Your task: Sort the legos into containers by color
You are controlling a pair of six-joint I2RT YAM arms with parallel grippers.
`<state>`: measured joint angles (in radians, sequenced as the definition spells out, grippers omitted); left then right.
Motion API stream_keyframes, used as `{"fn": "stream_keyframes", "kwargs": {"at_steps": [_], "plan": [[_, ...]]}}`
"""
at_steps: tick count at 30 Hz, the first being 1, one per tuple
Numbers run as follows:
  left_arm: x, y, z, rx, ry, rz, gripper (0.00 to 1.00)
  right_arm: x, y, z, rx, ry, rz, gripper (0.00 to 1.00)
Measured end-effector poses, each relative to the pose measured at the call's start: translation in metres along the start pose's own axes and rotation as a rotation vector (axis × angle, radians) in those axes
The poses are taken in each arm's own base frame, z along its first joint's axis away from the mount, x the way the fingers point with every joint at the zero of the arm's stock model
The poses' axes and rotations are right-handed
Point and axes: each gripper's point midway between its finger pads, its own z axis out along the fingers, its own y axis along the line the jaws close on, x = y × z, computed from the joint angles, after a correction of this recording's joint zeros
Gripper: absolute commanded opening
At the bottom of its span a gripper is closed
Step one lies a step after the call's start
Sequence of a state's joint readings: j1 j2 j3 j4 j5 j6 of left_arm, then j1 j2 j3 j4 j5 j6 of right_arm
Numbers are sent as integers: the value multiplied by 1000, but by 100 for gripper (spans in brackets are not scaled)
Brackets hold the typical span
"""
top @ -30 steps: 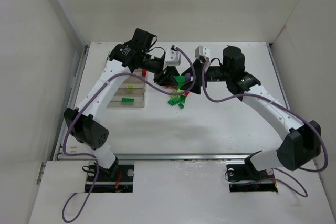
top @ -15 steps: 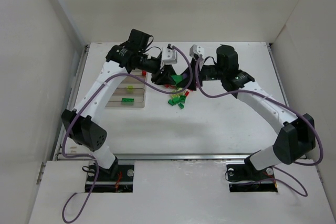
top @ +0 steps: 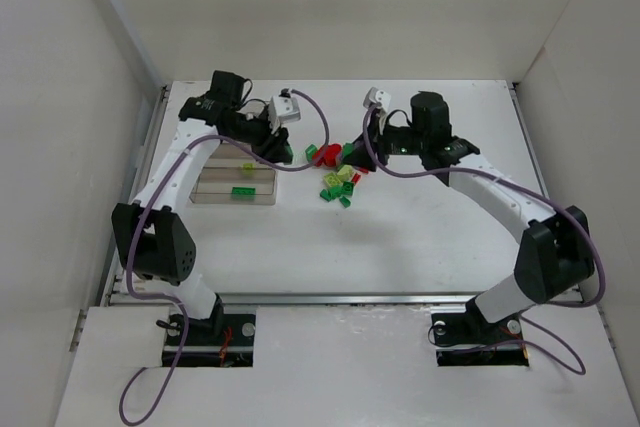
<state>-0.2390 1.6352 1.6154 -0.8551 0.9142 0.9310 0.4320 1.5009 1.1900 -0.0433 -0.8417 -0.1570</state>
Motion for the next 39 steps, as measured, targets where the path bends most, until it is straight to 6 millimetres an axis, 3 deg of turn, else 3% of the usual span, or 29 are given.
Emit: {"fn": "stream_keyframes", "kwargs": {"at_steps": [2,5,9,12,14,18,21,25,29,32,39], "plan": [[27,10,-1,-37,42,-27,0,8,-5,5,0,16,18,0],[83,30,-13,-118,139,-92,1,20,-11,12,-2,39,43,0],[132,46,-27,-201,240,-118,12,27,-14,19,-7,55,58,0],[141,52,-27,-226,275,-85,22,23,-14,25,-17,53,50,0],[142,56,-28,-241,285,-64,37,20,-13,28,-22,49,44,0],[142,63,-30,-265,295,-33,54,13,-11,30,-29,39,33,0],[142,66,-32,-275,301,-27,60,10,-10,31,-31,36,29,0],[142,67,-33,-276,305,-6,60,10,-10,31,-31,36,30,0],[133,61,-37,-270,295,28,60,8,-9,30,-31,33,34,0],[108,52,-41,-265,265,114,60,1,-5,26,-33,19,29,0],[-9,1,-37,-256,85,571,80,-27,20,14,-82,-33,2,0]]}}
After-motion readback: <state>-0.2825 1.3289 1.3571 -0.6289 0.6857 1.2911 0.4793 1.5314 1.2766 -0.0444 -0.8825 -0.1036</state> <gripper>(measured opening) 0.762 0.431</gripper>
